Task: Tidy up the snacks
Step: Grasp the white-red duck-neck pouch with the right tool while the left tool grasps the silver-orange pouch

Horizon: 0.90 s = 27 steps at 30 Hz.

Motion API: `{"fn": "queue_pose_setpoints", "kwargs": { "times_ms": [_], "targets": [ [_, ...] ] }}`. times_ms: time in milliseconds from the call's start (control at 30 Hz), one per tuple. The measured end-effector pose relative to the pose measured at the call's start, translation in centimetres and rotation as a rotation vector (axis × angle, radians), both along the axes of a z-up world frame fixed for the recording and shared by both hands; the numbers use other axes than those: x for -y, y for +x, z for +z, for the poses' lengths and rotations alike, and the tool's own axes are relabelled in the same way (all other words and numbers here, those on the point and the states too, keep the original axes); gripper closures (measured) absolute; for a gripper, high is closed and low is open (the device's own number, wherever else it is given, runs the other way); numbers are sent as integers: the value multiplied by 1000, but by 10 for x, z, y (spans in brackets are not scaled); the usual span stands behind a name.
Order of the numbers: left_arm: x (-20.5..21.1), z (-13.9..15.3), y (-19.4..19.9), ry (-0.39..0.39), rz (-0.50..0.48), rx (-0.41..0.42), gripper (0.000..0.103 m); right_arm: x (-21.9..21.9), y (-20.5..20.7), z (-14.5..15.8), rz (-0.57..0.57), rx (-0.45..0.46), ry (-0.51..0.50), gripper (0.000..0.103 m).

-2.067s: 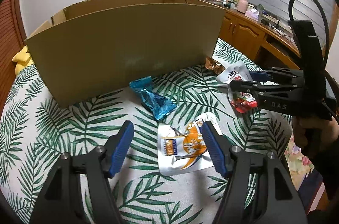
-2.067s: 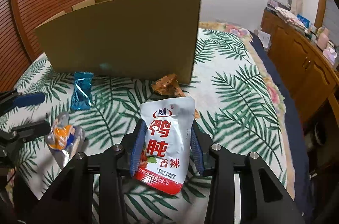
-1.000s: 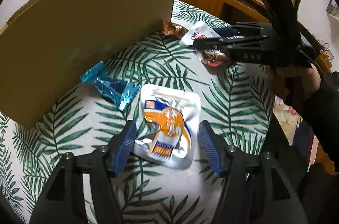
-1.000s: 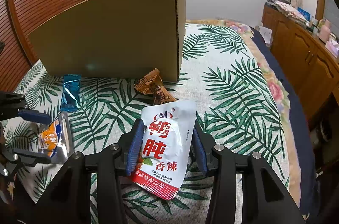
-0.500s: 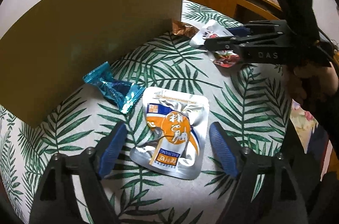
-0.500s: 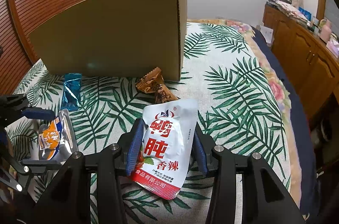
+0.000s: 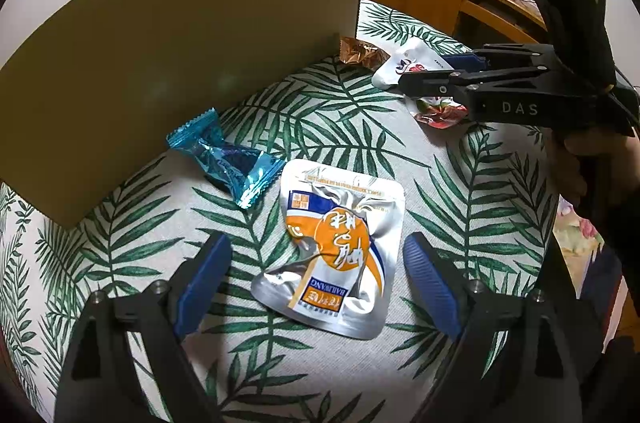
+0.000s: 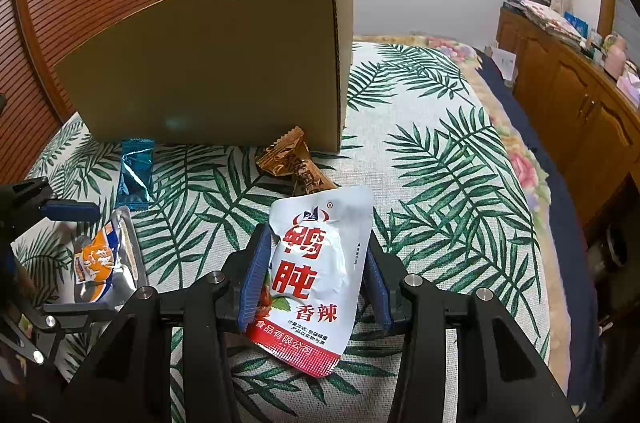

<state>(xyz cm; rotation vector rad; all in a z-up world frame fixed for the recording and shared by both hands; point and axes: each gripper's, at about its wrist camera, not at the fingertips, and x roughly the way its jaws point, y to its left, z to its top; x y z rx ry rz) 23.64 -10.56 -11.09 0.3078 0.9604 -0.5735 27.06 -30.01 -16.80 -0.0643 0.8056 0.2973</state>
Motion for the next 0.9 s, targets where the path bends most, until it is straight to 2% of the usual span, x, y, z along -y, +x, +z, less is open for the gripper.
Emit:
{"fn": "queue_pose_setpoints", "kwargs": {
  "times_ms": [167,267,367,467,667,733,900],
  "targets": [
    [-2,0,1,-4,0,7,16,0,0,0,1,-3,2,58],
    [-5,2,-2,-20,-9,19,30,0,0,0,5,-7,0,56],
    [-6,6,-8,-35,-17,31,51,0,2,1,11,-22,-1,56],
    [-7,7,-12,-44,-14,39,63,2,1,1,16,-37,4,56],
    [-17,7,-13,-97,5,29,64,2,-3,1,37,-65,12,58],
    [-18,8,-15,-102,10,33,65,1,-5,2,47,-65,11,65],
    [-20,11,-19,-126,10,49,66,-2,-14,5,52,-32,0,68]
  ]
}}
